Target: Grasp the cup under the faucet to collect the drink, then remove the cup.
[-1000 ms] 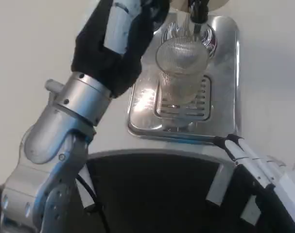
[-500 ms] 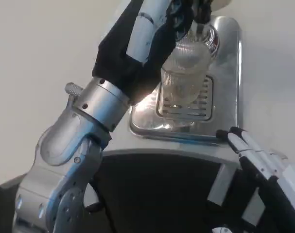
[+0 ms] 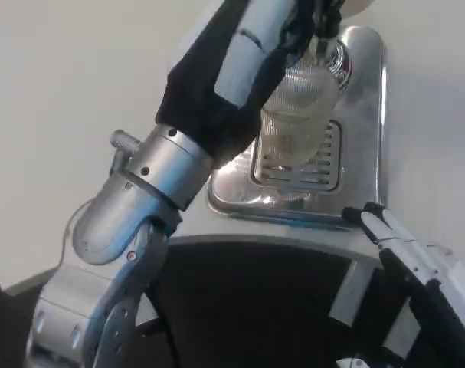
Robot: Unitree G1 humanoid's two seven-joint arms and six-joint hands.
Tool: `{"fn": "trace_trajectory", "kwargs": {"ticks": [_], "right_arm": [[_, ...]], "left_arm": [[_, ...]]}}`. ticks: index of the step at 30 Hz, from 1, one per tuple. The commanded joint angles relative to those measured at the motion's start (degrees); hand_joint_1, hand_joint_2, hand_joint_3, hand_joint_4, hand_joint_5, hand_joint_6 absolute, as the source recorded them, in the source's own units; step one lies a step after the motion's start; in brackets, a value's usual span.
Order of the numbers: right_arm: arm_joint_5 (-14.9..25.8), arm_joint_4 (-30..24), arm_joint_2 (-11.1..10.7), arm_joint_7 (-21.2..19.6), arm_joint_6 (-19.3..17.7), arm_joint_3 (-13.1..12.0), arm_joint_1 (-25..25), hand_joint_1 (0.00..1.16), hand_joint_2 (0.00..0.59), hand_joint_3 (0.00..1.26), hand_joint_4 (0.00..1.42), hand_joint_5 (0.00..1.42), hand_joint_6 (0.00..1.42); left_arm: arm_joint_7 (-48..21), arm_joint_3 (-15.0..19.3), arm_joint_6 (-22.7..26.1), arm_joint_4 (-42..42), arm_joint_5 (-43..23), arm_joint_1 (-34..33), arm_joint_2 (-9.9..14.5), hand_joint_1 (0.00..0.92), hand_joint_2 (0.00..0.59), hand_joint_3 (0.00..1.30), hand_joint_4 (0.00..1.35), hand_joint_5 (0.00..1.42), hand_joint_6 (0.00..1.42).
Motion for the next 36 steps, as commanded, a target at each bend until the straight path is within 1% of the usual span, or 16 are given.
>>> {"fn": "trace_trajectory", "kwargs": {"ticks": [1, 4, 9, 12, 14, 18, 20, 23, 26, 27, 31, 34, 36], "right_arm": [[0.9, 0.0, 0.6, -0.1, 1.0, -0.3, 1.2, 0.7, 0.348, 0.1, 0.04, 0.1, 0.17], [1.4, -0.6, 1.1, 0.0, 1.9, -0.2, 1.7, 0.7, 0.355, 0.1, 0.05, 0.11, 0.18], [1.7, -1.2, 1.1, 0.5, 2.7, -0.2, 1.9, 0.69, 0.353, 0.1, 0.05, 0.11, 0.19], [1.7, -1.1, 1.2, 0.5, 3.0, 0.0, 1.8, 0.68, 0.353, 0.1, 0.05, 0.11, 0.19], [1.6, -1.1, 1.2, 0.5, 3.2, 0.1, 1.7, 0.66, 0.35, 0.1, 0.06, 0.11, 0.19], [1.4, -1.1, 1.4, 0.4, 3.6, 0.4, 1.6, 0.65, 0.35, 0.1, 0.05, 0.11, 0.19], [1.3, -1.1, 1.6, 0.3, 3.9, 0.5, 1.6, 0.65, 0.349, 0.1, 0.05, 0.11, 0.19], [1.5, -1.0, 2.8, -0.1, 4.8, 1.0, 1.7, 0.63, 0.337, 0.1, 0.05, 0.11, 0.2], [2.2, -1.3, 4.7, -0.4, 6.7, 1.7, 1.7, 0.63, 0.337, 0.09, 0.05, 0.11, 0.2], [2.5, -1.4, 5.4, -0.5, 7.5, 2.0, 1.6, 0.63, 0.326, 0.09, 0.05, 0.11, 0.2], [3.6, -1.6, 7.6, -0.6, 10.4, 2.3, 0.5, 0.6, 0.317, 0.08, 0.04, 0.1, 0.18], [4.5, -1.2, 9.1, -0.3, 13.9, 2.1, -3.0, 0.6, 0.316, 0.07, 0.04, 0.1, 0.18], [4.8, -1.0, 9.8, -0.3, 15.8, 2.3, -5.0, 0.58, 0.301, 0.06, 0.03, 0.09, 0.17]], "left_arm": [[-4.1, -3.1, -2.9, 1.8, 4.8, -0.9, 3.1, 0.0, 0.199, 0.0, 0.0, 0.0, 0.0], [-5.2, -4.1, -4.9, 2.7, 7.7, -1.4, 4.5, 0.0, 0.202, 0.0, 0.0, 0.0, 0.0], [-6.9, -5.5, -9.0, 4.5, 12.1, -1.9, 6.3, 0.0, 0.207, 0.0, 0.0, 0.0, 0.0], [-7.4, -7.1, -13.3, 5.4, 17.8, -2.7, 8.8, 0.0, 0.208, 0.0, 0.0, 0.0, 0.0], [-7.7, -7.6, -15.3, 6.1, 20.2, -3.0, 9.6, 0.0, 0.209, 0.0, 0.0, 0.0, 0.0], [-7.8, -8.5, -18.9, 7.3, 24.8, -3.4, 11.5, 0.0, 0.209, 0.0, 0.0, 0.0, 0.0], [-7.6, -9.1, -21.4, 8.0, 28.2, -3.6, 12.7, 0.0, 0.209, 0.0, 0.0, 0.0, 0.0], [-7.1, -9.3, -24.0, 9.3, 31.5, -3.5, 13.7, 0.0, 0.211, 0.0, 0.0, 0.0, 0.0], [-6.9, -8.8, -25.4, 10.2, 32.5, -3.2, 14.1, 0.0, 0.215, 0.0, 0.0, 0.0, 0.0], [-6.9, -8.6, -25.8, 10.4, 32.7, -3.1, 14.1, 0.0, 0.215, 0.0, 0.0, 0.0, 0.0], [-7.0, -8.0, -26.8, 11.1, 33.0, -2.6, 14.2, 0.0, 0.216, 0.0, 0.0, 0.0, 0.0], [-6.8, -7.7, -27.2, 11.5, 33.4, -2.3, 14.1, 0.0, 0.217, 0.0, 0.0, 0.0, 0.0], [-6.6, -7.4, -27.2, 11.8, 33.6, -2.2, 13.9, 0.0, 0.217, 0.0, 0.0, 0.0, 0.0]]}}
